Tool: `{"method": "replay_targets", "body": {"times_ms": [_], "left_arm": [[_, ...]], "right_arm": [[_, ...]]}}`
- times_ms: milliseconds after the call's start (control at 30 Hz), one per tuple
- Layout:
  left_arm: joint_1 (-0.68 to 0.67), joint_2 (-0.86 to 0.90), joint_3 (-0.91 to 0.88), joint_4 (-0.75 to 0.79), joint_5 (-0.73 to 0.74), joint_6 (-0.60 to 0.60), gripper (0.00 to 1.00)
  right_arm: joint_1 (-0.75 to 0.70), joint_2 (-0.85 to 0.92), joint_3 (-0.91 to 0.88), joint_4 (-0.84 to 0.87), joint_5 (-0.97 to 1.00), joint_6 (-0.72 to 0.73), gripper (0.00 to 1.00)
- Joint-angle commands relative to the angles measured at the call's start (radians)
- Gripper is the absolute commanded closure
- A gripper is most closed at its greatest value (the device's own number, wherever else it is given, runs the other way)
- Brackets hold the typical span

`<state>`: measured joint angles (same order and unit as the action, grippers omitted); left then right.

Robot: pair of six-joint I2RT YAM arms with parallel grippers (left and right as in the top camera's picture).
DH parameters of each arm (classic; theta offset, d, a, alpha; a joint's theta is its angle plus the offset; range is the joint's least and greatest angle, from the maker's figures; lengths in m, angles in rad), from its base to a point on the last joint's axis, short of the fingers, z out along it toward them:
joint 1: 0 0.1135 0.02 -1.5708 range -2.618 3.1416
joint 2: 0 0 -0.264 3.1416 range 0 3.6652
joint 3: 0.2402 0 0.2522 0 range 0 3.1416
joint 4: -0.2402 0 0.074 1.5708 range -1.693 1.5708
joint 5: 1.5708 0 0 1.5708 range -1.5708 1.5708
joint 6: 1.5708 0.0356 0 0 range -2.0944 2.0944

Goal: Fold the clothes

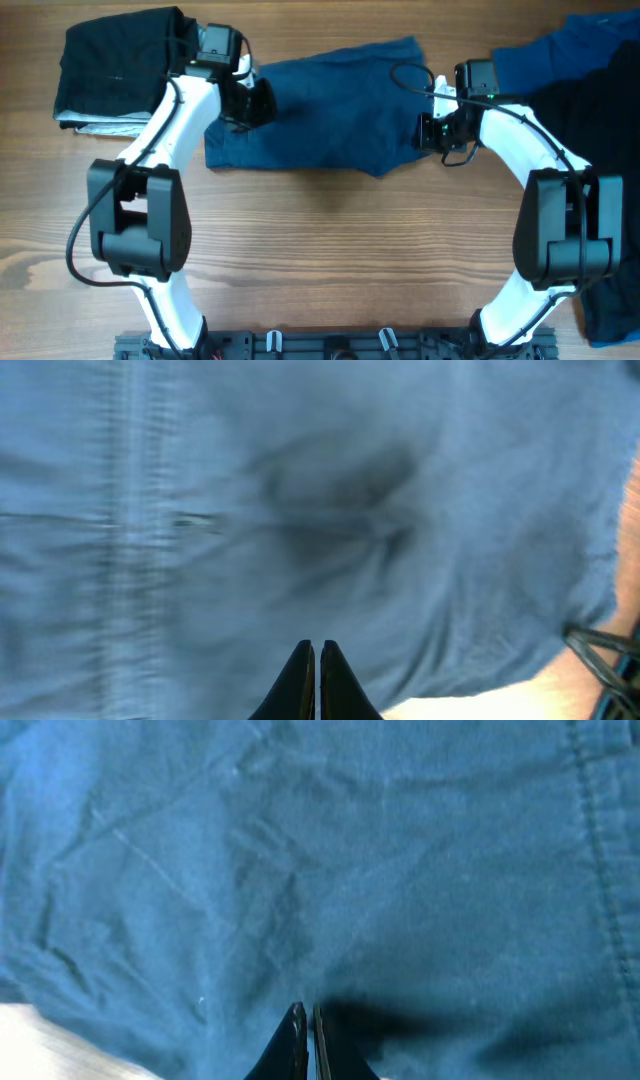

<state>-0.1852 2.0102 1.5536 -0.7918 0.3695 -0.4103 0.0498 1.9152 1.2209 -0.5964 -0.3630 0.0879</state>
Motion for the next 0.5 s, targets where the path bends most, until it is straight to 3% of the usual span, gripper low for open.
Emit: {"method": "replay_targets", "body": {"times_ms": [0,133,367,467], "left_arm": [[-0.053,0.017,0.002,0.051,0.037,-0.018,0.96],[-0.108,0.097,0.002,0.093,-0.086,-0.069,0.96],[-0.121,0.225,0.002,0.097,-0.106,-0.069,0.96],[-0.121,0.261,0.002,0.101,-0.138,-0.069,0.96]], "right_arm": [[0.004,0.011,-0.048,0.058,-0.02,-0.007,0.96],[0.004,0.011,-0.055,0.069,-0.02,-0.01,0.96],[0.004,-0.026,0.04,0.009,-0.02,-0.037,0.96],[0.005,-0.023,0.048,0.062,-0.015,-0.041,0.96]]}}
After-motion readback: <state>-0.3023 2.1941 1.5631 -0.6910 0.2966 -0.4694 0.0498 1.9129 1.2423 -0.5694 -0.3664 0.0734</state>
